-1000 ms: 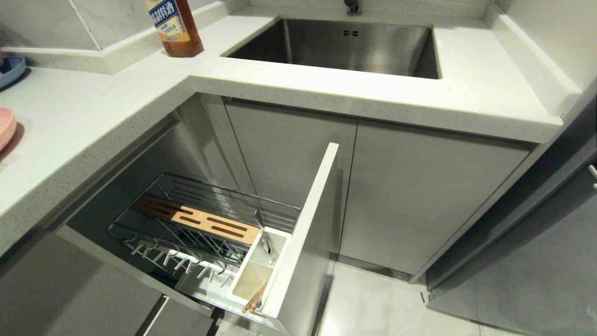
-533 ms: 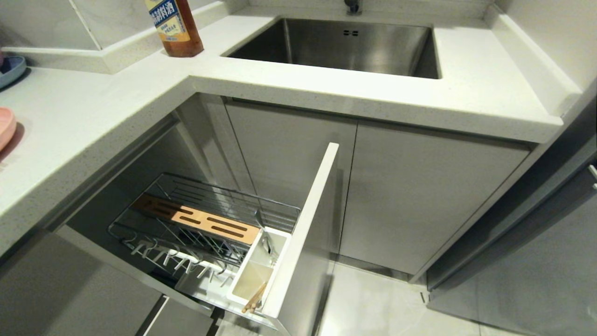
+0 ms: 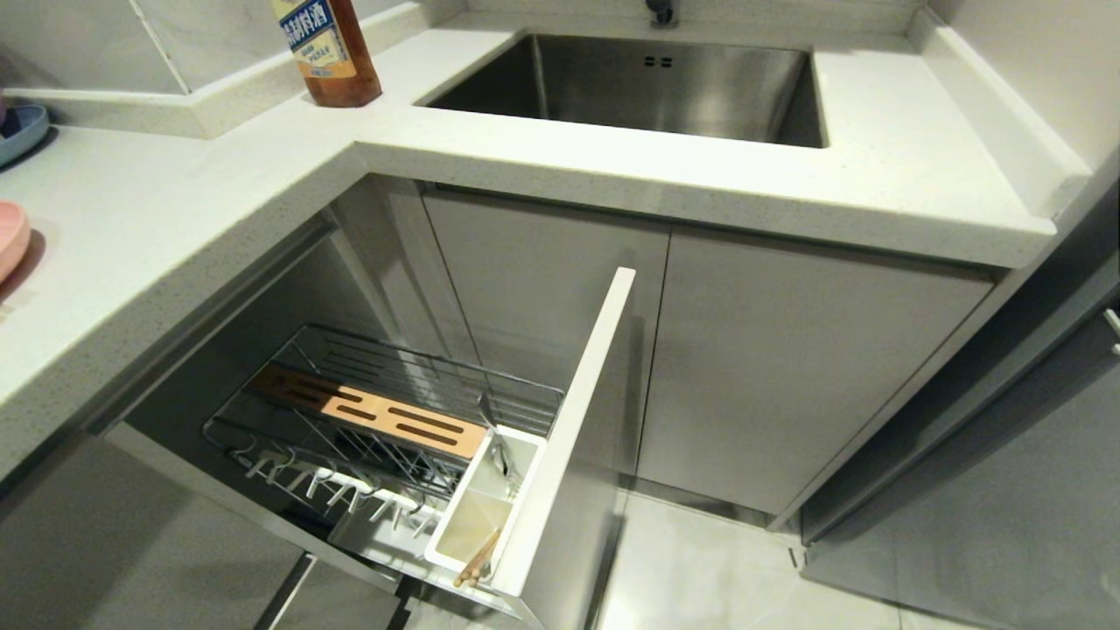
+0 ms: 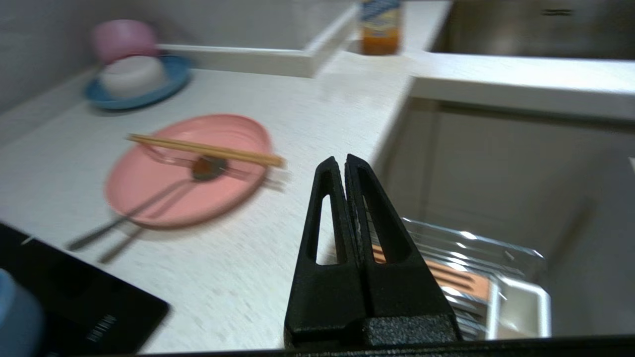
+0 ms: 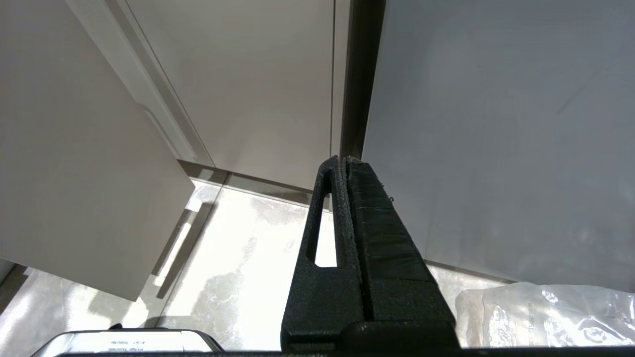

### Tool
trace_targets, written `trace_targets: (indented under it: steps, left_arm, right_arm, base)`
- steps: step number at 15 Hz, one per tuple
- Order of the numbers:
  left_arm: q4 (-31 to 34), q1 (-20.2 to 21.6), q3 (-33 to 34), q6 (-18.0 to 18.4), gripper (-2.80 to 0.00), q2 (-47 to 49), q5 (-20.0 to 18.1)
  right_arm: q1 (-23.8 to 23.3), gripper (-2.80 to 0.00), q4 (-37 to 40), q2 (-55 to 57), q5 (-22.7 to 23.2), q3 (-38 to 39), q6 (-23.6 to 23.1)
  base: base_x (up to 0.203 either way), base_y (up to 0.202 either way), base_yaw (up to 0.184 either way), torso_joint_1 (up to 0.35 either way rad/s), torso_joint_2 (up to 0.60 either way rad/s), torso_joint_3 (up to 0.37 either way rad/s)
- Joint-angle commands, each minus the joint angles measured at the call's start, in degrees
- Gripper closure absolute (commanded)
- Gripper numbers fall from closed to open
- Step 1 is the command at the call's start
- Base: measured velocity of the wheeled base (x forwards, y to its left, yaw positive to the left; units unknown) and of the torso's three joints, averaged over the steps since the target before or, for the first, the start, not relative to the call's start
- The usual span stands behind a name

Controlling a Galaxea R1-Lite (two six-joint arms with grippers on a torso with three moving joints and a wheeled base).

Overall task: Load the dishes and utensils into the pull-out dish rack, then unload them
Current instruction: Pick up the bowl and place it in the cupboard

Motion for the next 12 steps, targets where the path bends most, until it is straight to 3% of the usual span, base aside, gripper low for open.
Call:
trace_targets:
  steps: [1, 3, 5, 9, 12]
  left_arm:
    - [0.2, -0.1, -5.1, 0.1, 0.0, 10.1, 4.4]
    - [0.6, -0.2, -10.0, -0.2, 0.0, 16.8, 13.2]
    - [4.4, 1.3, -14.4, -3.4, 0.0, 21.0, 17.8]
    - [25.3, 7.9, -26.0, -17.5, 0.0, 27.9, 18.1]
    - [31.4, 16.5, -30.2, -24.0, 0.0, 32.3, 15.5]
  right_arm:
    - [0.0, 0.0, 0.0, 0.0, 0.0, 0.1, 0.0]
    - [0.0, 0.0, 0.0, 0.0, 0.0, 0.1, 0.0]
    - [0.1, 0.0, 0.0, 0.0, 0.0, 0.1, 0.0]
    - [0.0, 0.0, 0.0, 0.0, 0.0, 0.1, 0.0]
    - [0.1, 0.0, 0.0, 0.0, 0.0, 0.1, 0.0]
  base:
    - [0.0, 0.0, 0.0, 0.0, 0.0, 0.0]
    - [0.0, 0.0, 0.0, 0.0, 0.0, 0.0]
    - [0.0, 0.0, 0.0, 0.0, 0.0, 0.0]
    - [0.0, 0.0, 0.0, 0.0, 0.0, 0.0]
    - [0.0, 0.0, 0.0, 0.0, 0.0, 0.0]
